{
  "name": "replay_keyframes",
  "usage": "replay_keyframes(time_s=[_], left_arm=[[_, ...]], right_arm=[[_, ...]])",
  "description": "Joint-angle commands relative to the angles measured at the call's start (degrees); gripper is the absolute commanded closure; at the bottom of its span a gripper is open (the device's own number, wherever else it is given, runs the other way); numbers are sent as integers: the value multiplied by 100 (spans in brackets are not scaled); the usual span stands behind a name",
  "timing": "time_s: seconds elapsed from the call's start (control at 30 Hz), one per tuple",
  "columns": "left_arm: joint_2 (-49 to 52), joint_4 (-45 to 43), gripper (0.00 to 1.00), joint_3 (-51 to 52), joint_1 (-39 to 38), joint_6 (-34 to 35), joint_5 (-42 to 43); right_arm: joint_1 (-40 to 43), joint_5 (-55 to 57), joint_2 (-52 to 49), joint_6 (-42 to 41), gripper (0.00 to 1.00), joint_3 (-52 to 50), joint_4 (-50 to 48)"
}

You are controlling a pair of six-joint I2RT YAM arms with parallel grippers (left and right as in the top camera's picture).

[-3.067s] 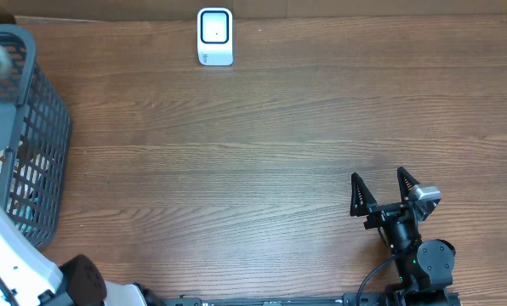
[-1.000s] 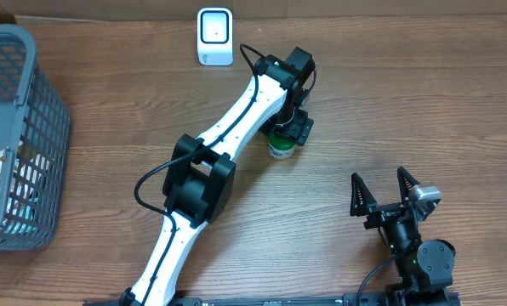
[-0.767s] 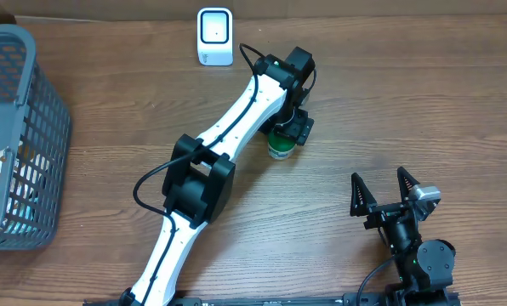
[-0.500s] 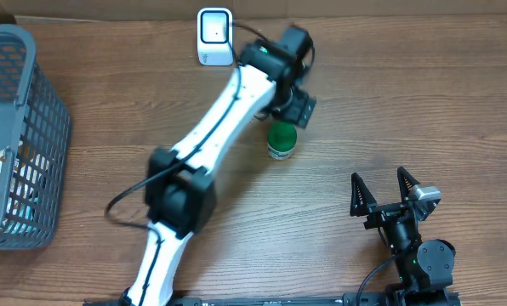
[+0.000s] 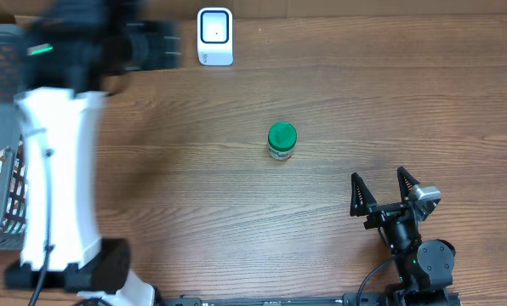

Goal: Scan the item barcode
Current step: 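Set the jar on the table and open the left gripper, then reach the left gripper into the basket and grasp the bread bag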

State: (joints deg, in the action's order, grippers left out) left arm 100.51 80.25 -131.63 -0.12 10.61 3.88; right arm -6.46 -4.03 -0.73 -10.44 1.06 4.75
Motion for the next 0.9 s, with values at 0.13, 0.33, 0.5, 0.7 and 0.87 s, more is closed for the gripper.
replay_keyframes(time_s=[0.13,0.33,0.5,0.7,0.87], left_arm=[[-225,354,12,-22,2369,190,-81],[-63,85,12,614,3773,299,-2],[-63,-715,12,1794,4520,337,487],[-61,-1707,11,3106,4918,323,601],[-42,-2876,0,4098,4959,-413,245]], right_arm=[[-28,33,57,26,0,-59,-20],[-28,33,57,26,0,-59,-20],[-28,33,57,26,0,-59,-20],[-28,33,57,26,0,-59,-20],[-28,33,57,26,0,-59,-20]])
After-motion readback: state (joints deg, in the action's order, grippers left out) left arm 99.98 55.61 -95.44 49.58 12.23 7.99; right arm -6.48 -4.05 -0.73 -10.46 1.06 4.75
